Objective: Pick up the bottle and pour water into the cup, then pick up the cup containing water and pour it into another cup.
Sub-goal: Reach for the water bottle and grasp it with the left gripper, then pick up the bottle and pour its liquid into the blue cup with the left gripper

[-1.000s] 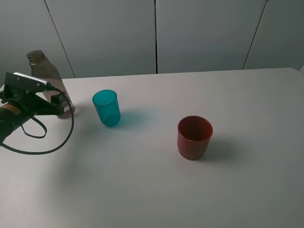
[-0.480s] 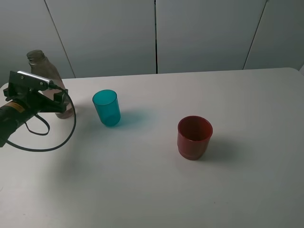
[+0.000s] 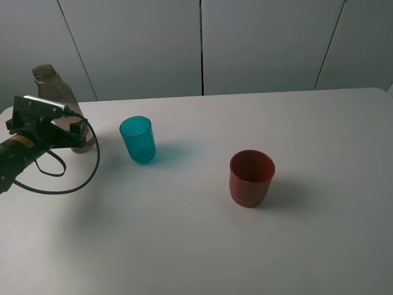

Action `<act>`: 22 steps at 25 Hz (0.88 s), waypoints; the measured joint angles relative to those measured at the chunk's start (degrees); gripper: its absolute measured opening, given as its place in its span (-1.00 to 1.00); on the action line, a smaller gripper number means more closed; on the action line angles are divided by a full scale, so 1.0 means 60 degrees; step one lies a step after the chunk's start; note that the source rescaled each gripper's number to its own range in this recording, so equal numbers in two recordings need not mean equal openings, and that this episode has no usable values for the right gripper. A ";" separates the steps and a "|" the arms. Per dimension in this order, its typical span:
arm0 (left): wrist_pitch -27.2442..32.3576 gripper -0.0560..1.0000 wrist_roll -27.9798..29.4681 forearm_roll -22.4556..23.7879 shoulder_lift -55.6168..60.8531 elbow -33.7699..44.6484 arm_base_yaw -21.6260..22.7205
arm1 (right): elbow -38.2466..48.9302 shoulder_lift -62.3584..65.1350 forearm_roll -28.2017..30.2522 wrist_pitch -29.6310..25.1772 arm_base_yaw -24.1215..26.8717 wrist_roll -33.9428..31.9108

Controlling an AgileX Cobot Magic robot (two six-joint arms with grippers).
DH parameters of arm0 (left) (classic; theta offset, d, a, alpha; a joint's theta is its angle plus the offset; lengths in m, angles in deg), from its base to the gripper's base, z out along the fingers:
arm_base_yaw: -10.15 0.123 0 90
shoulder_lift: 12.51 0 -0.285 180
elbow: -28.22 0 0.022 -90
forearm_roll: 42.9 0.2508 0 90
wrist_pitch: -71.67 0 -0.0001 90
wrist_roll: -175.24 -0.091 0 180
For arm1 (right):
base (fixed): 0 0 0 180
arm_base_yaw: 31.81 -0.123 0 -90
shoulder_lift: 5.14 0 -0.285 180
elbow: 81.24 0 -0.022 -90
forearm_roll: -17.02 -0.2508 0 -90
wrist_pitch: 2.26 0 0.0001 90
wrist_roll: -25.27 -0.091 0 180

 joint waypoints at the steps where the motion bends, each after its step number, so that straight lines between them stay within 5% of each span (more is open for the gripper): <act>1: 0.0000 1.00 0.0010 0.0000 0.0000 -0.0068 0.0000 | 0.0000 0.0000 0.0000 0.0000 0.0000 0.0000; 13: -0.0042 0.96 0.0375 -0.0019 -0.0119 -0.0331 0.0000 | 0.0000 0.0000 0.0000 0.0000 0.0000 0.0066; 14: -0.0042 0.66 0.0389 -0.0019 -0.0140 -0.0331 0.0000 | 0.0000 0.0000 0.0000 0.0000 0.0000 0.0066; 15: -0.0042 -0.01 0.0389 -0.0019 -0.0155 -0.0347 0.0000 | 0.0000 0.0000 0.0000 0.0000 0.0000 0.0066; 16: -0.0042 -0.47 0.0438 0.0003 -0.0160 -0.0347 0.0000 | 0.0000 0.0000 0.0000 0.0000 0.0000 0.0066; 17: -0.0042 -0.63 0.0438 0.0003 -0.0160 -0.0347 -0.0004 | 0.0000 0.0000 0.0000 0.0000 0.0000 0.0066; 22: -0.0042 -0.70 0.0358 0.0003 -0.0160 -0.0347 -0.0004 | 0.0000 0.0000 0.0000 0.0000 0.0000 0.0066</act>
